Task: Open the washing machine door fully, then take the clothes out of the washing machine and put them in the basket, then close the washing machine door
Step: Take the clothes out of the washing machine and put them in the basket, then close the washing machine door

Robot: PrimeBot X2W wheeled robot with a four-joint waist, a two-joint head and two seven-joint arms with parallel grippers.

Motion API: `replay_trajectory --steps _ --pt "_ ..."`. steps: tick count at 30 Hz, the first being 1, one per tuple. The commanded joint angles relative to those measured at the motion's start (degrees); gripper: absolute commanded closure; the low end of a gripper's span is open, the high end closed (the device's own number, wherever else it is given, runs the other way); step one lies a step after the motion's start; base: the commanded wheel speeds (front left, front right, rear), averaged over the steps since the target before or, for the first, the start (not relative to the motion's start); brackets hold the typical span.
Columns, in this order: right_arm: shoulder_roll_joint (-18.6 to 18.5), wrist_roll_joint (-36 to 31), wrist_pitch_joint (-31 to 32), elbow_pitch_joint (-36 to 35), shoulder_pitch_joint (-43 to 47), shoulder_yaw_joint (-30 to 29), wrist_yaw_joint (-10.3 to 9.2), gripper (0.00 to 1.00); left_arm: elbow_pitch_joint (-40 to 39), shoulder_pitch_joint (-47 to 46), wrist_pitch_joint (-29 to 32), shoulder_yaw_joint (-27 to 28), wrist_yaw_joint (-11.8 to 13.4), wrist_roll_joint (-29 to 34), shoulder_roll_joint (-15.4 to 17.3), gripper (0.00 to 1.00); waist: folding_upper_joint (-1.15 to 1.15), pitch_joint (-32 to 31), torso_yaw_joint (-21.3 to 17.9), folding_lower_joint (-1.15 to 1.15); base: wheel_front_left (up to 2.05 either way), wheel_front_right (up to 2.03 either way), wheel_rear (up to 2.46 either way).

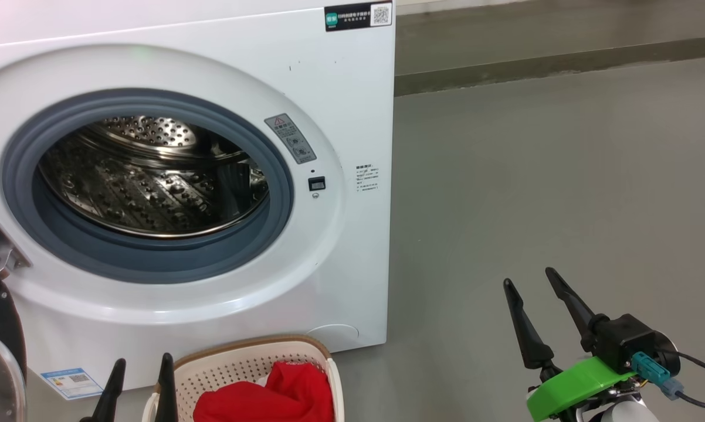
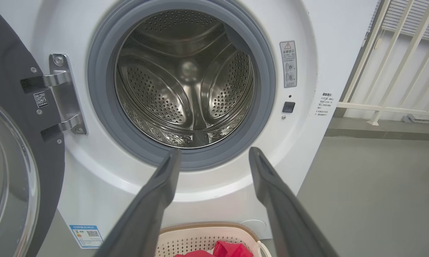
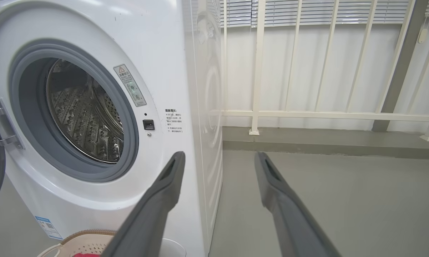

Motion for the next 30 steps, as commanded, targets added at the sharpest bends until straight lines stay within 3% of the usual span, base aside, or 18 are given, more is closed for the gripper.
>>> replay_trajectory --steps 1,30 --pt "0.06 -0.89 -0.36 -1.67 -0.94 1.35 0.37 0.0 -1.76 -0.77 -0.69 2.05 0.42 -0.29 0.56 0.0 0.0 -0.04 0.01 0.0 0.0 0.0 0.0" --pt "0.06 -0.16 -0.36 -1.19 -0.73 1.82 0.37 0.0 -2.25 -0.9 -0.35 2.3 3.75 -0.95 1.58 0.0 0.0 -0.41 -0.48 0.0 -0.07 0.07 0.0"
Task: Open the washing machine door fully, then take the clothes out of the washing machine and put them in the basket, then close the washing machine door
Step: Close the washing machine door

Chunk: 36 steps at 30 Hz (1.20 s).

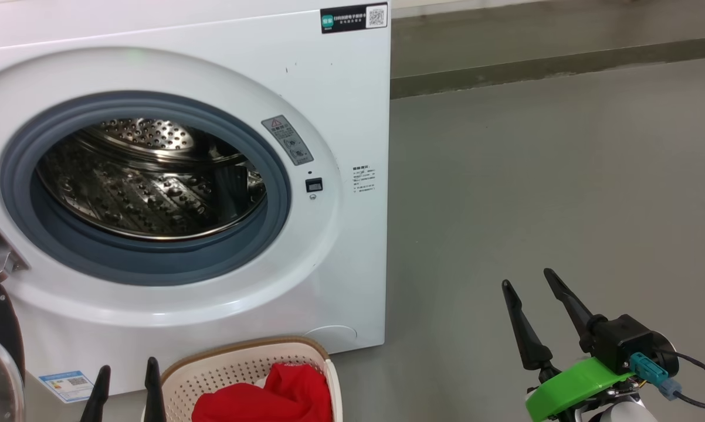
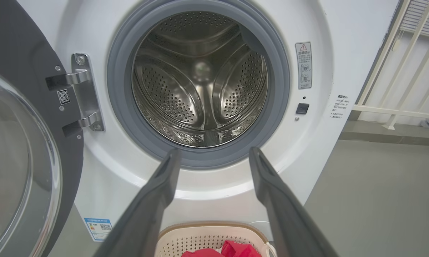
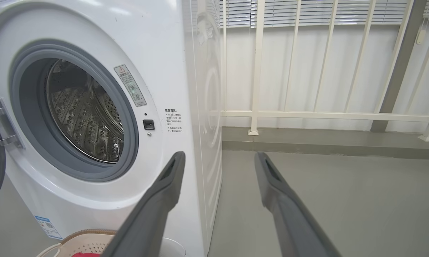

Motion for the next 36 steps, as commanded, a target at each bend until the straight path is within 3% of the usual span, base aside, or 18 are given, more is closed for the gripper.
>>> replay_trajectory --steps 1,20,36 --pt "0.05 -0.02 -0.36 -1.46 -0.91 1.63 0.37 0.0 -1.75 -1.69 -0.38 1.91 0.41 0.13 1.03 0.0 0.0 -0.09 -0.11 0.0 -0.85 0.85 0.0" --pt "0.05 0.24 -0.36 -1.51 -1.17 1.28 0.37 0.0 -2.78 -1.95 -0.17 1.12 0.07 -0.77 1.8 0.0 0.0 0.68 0.03 0.0 -1.52 1.52 0.0" --pt "0.05 0.96 -0.36 -1.12 -1.27 1.29 0.37 0.0 -2.55 -2.25 -0.12 0.58 1.5 -0.46 2.1 0.0 0.0 0.89 0.57 0.0 -0.19 0.19 0.0"
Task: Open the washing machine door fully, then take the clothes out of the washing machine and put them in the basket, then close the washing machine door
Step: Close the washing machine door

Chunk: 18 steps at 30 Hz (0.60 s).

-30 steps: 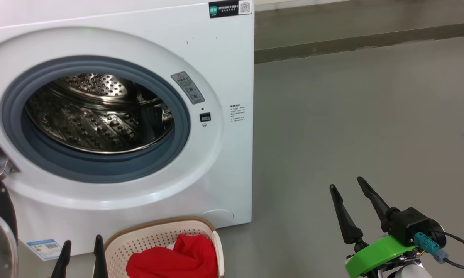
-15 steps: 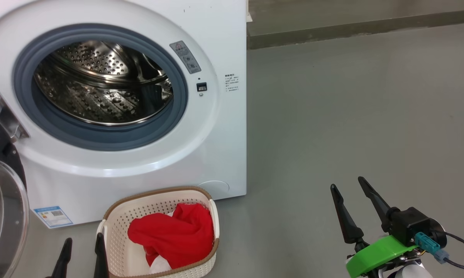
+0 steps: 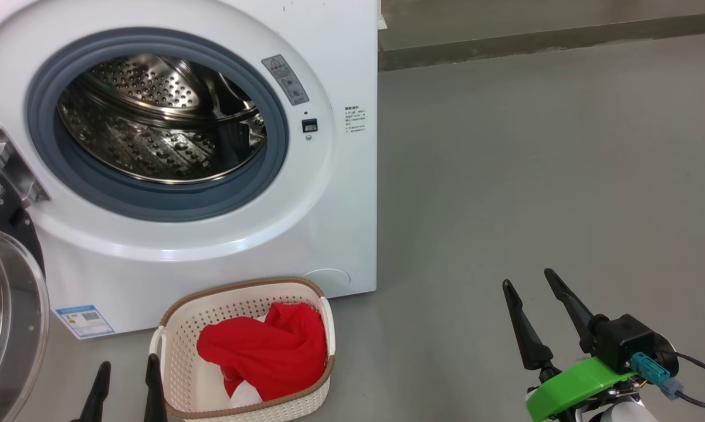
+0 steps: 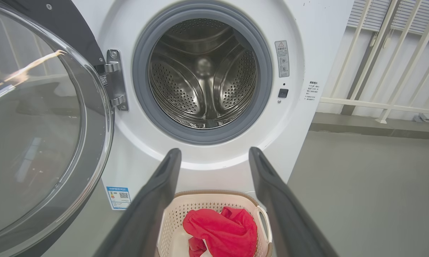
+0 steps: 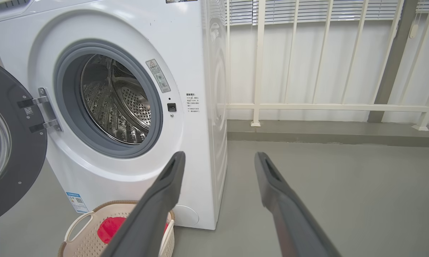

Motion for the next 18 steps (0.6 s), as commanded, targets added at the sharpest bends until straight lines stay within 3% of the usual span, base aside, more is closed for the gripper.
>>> replay_trajectory --steps 1,18 --pt "0.05 0.31 -0.37 -1.16 -1.31 1.37 0.37 0.0 -1.3 -2.24 -0.27 1.6 0.57 0.04 1.34 0.0 0.0 -0.07 0.2 0.0 0.0 0.0 0.0" --pt "0.05 0.72 -0.37 -1.36 -1.05 2.93 0.37 0.0 -3.33 -1.85 -0.49 0.85 2.07 1.04 1.31 0.0 0.0 -0.1 7.6 0.0 0.0 0.0 0.0"
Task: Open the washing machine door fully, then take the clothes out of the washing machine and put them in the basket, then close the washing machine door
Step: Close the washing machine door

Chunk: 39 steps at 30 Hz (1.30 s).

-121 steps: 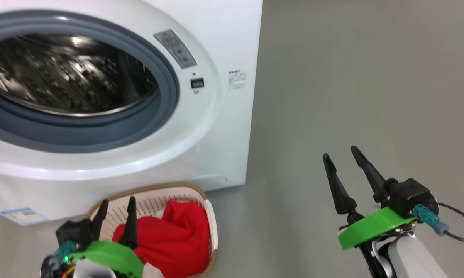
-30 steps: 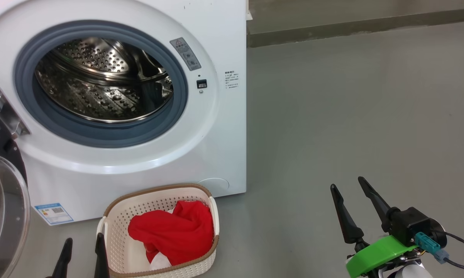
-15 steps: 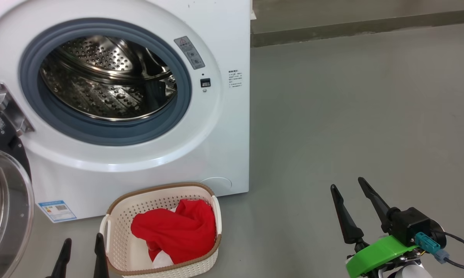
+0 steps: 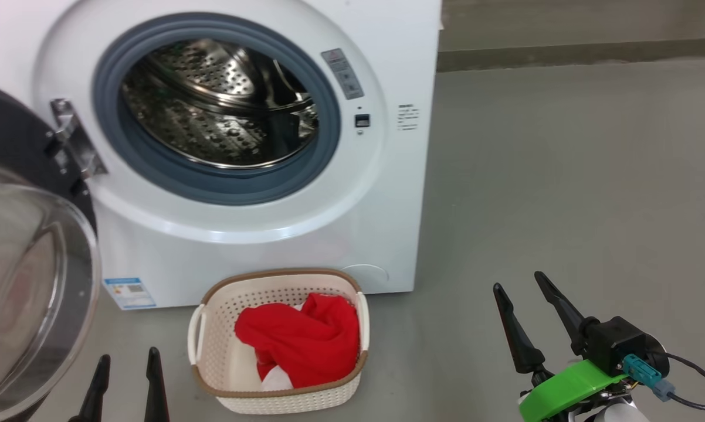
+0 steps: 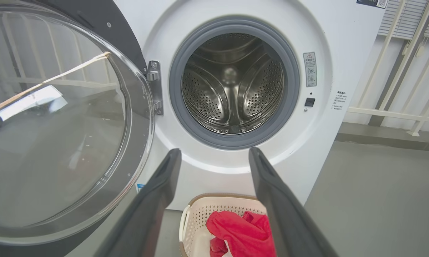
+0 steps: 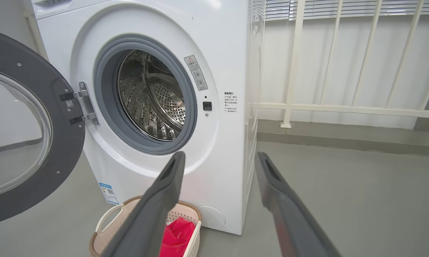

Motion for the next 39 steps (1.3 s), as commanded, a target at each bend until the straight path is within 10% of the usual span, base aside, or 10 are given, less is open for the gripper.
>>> replay_trajectory --steps 1,39 --pt "0.05 0.22 -0.36 -1.44 -1.02 1.42 0.37 0.0 -1.9 -1.79 -0.32 1.67 0.62 0.43 0.83 0.0 0.0 -0.12 2.44 0.0 0.0 0.0 0.0" --pt "0.05 3.13 -0.36 -1.75 -1.61 6.03 0.37 0.0 -11.48 1.88 5.13 2.56 5.06 0.63 3.31 0.0 0.0 -1.31 24.59 0.0 0.0 0.0 0.0"
